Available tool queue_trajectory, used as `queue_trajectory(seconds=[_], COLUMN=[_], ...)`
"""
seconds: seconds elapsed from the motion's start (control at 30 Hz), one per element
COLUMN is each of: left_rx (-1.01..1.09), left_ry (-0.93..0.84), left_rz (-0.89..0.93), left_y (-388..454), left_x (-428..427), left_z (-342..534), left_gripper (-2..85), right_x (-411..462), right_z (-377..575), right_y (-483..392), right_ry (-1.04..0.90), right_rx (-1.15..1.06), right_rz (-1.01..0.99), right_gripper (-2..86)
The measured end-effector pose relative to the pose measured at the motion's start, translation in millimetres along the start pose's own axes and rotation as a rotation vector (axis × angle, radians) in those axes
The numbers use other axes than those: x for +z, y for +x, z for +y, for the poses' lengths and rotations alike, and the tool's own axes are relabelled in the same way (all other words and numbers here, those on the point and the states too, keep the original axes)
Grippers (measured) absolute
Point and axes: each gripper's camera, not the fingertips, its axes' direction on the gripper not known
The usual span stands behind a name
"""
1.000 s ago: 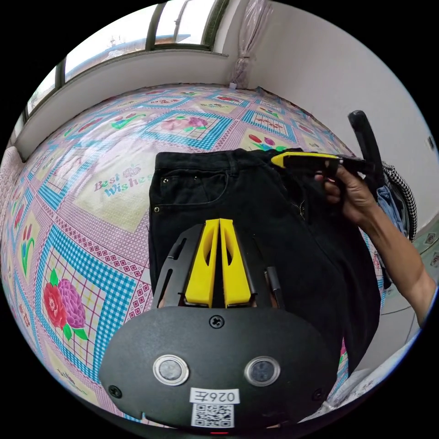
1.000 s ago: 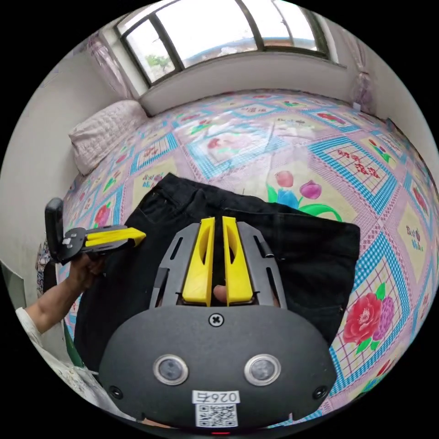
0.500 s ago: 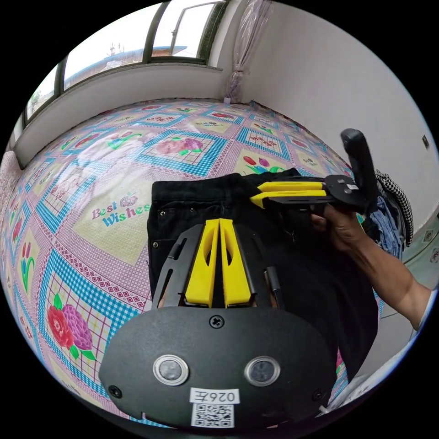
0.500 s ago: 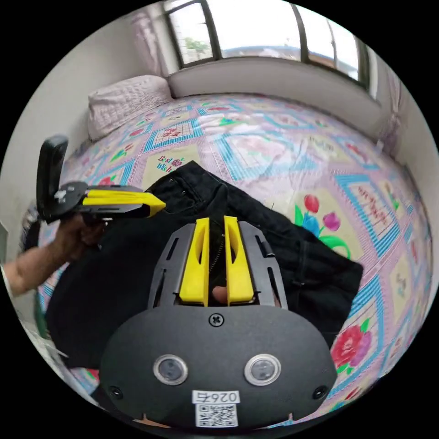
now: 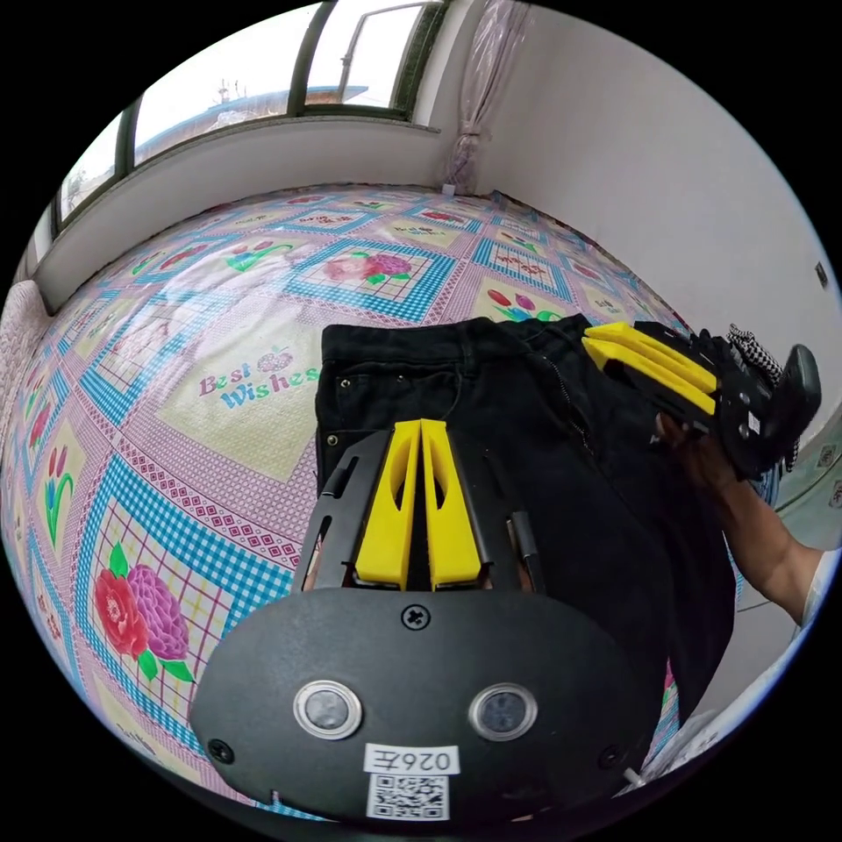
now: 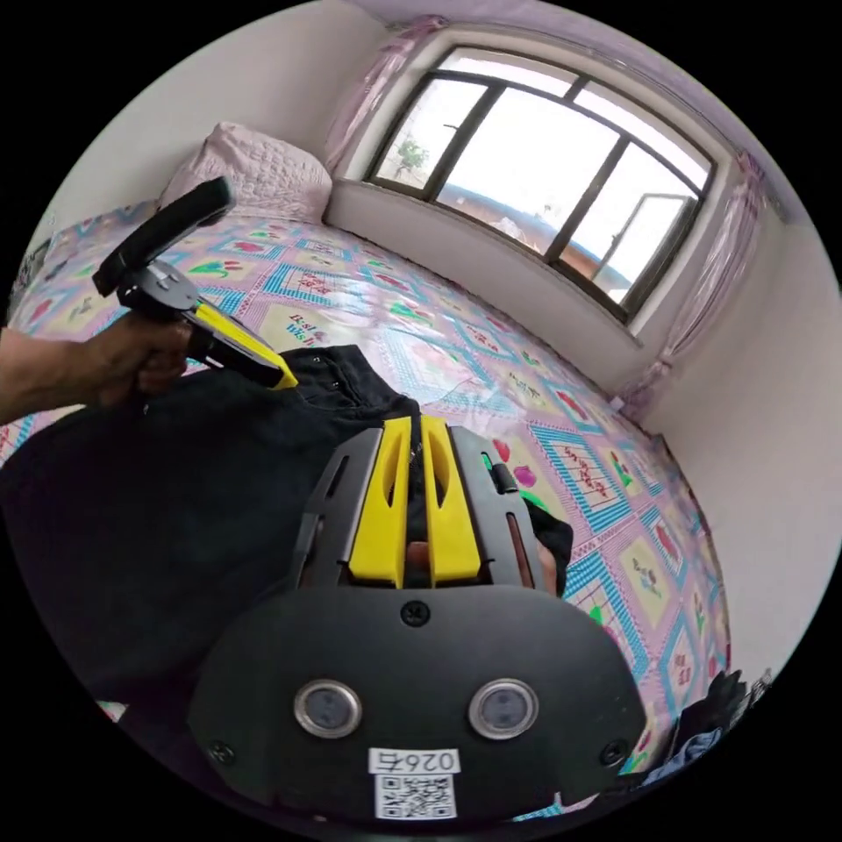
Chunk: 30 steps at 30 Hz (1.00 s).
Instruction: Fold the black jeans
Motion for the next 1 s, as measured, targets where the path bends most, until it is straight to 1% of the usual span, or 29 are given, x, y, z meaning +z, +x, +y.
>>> queue_trajectory(seconds=[0.03,0.07,0.1,0.13,0.17,0.2,0.23,0.27,0.3,0.37,0.4,0.43,0.47,0.5,0.53,0.57,0.6,0.63,0.67,0.7,0.77,0.8,0.83,0.87,0.9,0.93,0.97,1.0], left_rx=[0.013,0.020,0.029,0.038,0.041,0.045,0.043,0.043,0.044,0.028,0.022,0.013,0.006,-0.006,-0.011,-0.011,-0.010,-0.011,-0.011,0.000,0.025,0.042,0.053,0.059,0.078,0.100,0.116,0.144], left_ry=[-0.036,-0.060,-0.068,-0.075,-0.083,-0.072,-0.034,-0.010,0.045,0.142,0.213,0.292,0.334,0.425,0.519,0.563,0.648,0.720,0.753,0.810,0.882,0.930,0.976,0.997,1.040,1.078,1.104,1.162], left_rz=[-0.026,-0.034,-0.048,-0.062,-0.065,-0.066,-0.059,-0.054,-0.042,-0.011,0.035,0.079,0.096,0.121,0.138,0.142,0.145,0.144,0.143,0.145,0.143,0.157,0.196,0.229,0.326,0.468,0.563,0.757], left_y=[2,3,5,7,7,8,9,9,10,11,11,13,14,17,23,26,34,42,46,56,73,83,91,93,94,91,87,78], left_x=[3,5,2,-4,-8,-19,-37,-48,-72,-114,-146,-179,-195,-231,-267,-285,-321,-355,-372,-404,-448,-473,-495,-505,-521,-532,-537,-544], left_z=[3,4,8,11,13,20,29,34,45,66,82,99,108,127,147,157,177,197,207,226,255,273,290,298,313,324,330,340], left_gripper=[-1.0,-1.0,-1.0,-1.0,-1.0,-1.0,-1.0,-1.0,-1.0,-1.0,-1.0,-1.0,-1.0,-1.0,-1.0,-1.0,-1.0,-1.0,-1.0,-1.0,-1.0,-1.0,-1.0,-1.0,-1.0,-1.0,-1.0,-1.0], right_x=[13,39,48,48,36,25,-5,-43,-65,-165,-191,-243,-291,-315,-362,-408,-430,-470,-505,-520,-576,-590,-616,-640,-652,-670,-685,-691], right_z=[4,6,6,6,7,9,16,23,28,53,59,73,86,93,109,125,133,147,157,162,180,186,198,210,215,223,230,232], right_y=[11,20,27,45,67,78,95,106,110,115,115,113,111,110,108,107,107,107,107,107,98,94,85,77,75,72,73,73], right_ry=[-0.053,-0.210,-0.280,-0.307,-0.288,-0.263,-0.178,-0.083,-0.031,0.198,0.253,0.344,0.419,0.458,0.537,0.619,0.655,0.693,0.697,0.697,0.706,0.730,0.806,0.880,0.910,0.955,0.986,0.995], right_rx=[0.038,0.051,0.056,0.113,0.223,0.277,0.353,0.390,0.400,0.428,0.433,0.444,0.443,0.441,0.446,0.453,0.451,0.434,0.419,0.417,0.424,0.414,0.394,0.396,0.396,0.394,0.388,0.379], right_rz=[-0.058,-0.096,-0.122,-0.194,-0.237,-0.234,-0.210,-0.184,-0.168,-0.079,-0.054,-0.011,0.009,0.011,0.011,-0.011,-0.034,-0.086,-0.103,-0.086,0.078,0.128,0.211,0.230,0.219,0.177,0.114,0.081], right_gripper=[-1.1,-1.3,-1.4,-1.4,-1.4,-1.4,-1.4,-1.4,-1.3,-0.9,-0.7,-0.2,0.5,0.5,0.5,-0.1,-0.4,-0.6,-0.8,-0.8,-0.9,-0.9,-0.9,-0.9,-0.9,-0.9,-0.9,-0.9])
